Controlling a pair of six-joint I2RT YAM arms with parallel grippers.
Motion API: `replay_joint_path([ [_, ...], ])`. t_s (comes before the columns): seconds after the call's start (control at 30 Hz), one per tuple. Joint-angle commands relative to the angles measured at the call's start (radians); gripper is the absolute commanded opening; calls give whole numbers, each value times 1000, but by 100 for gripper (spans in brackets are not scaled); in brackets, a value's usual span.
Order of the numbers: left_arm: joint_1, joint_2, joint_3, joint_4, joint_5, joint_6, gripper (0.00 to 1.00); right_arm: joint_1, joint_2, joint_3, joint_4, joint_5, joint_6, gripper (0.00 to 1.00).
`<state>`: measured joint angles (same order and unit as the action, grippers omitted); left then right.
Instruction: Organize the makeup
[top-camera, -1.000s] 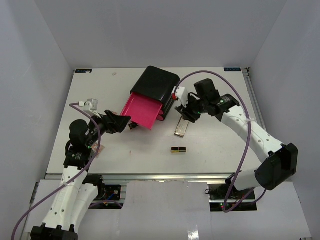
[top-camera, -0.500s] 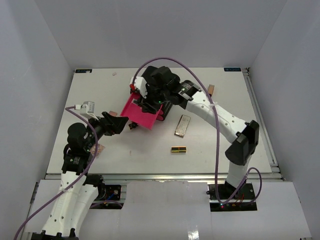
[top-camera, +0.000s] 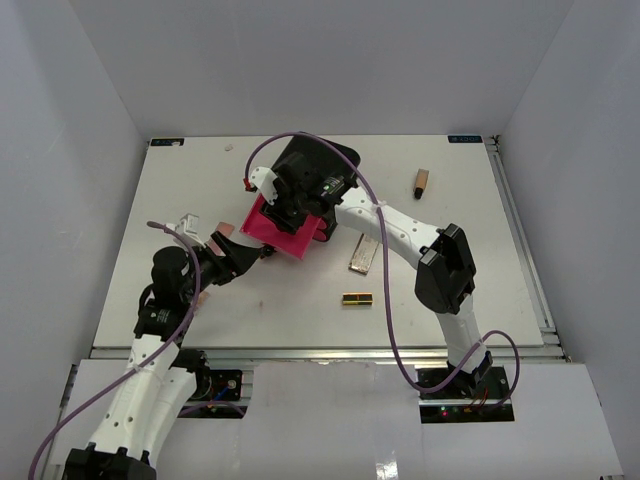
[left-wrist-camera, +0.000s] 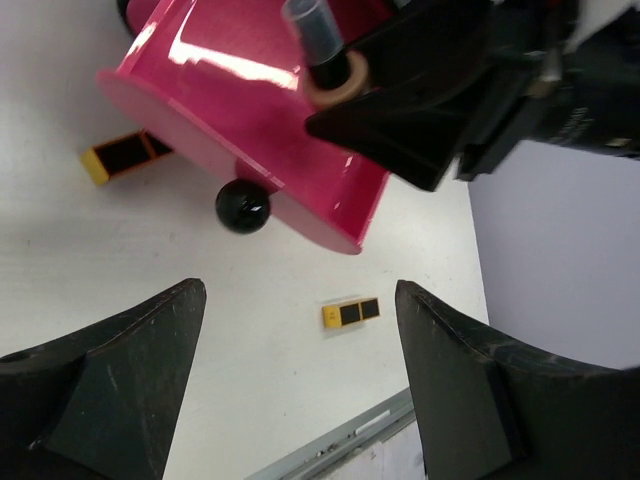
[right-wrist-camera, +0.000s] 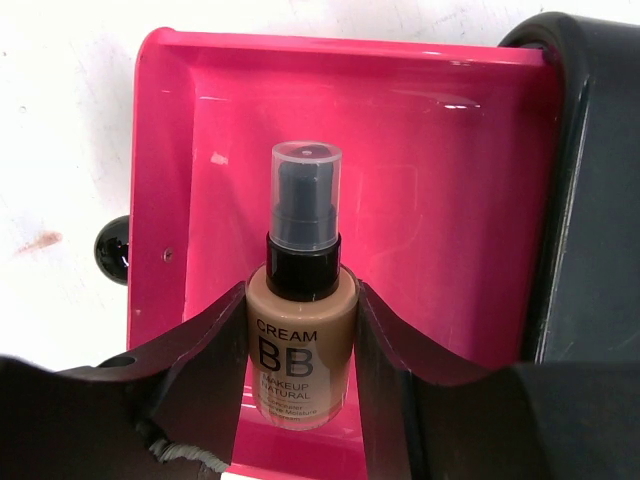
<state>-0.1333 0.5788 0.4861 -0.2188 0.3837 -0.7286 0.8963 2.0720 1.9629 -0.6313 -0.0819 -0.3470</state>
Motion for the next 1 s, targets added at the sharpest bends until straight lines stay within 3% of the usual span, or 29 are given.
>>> replay_joint_path([
  [0.0,-2,21,-33,-9,0,-62,87,-2,-16,-12,62,32,9,30],
  [0.1,-2,24,-45,1,7,-69,87,0,-15,-13,63,39,9,41],
  [0.3,-2,44,-71,33,28,-83,87,1,-14,-18,63,44,8,45],
  [0.43,-1,65,-73,52,41,-82,87,3,-25,-11,64,54,4,52],
  [0.97,-2,116,-83,115,63,-86,86,4,-128,-19,42,-22,-35,56],
])
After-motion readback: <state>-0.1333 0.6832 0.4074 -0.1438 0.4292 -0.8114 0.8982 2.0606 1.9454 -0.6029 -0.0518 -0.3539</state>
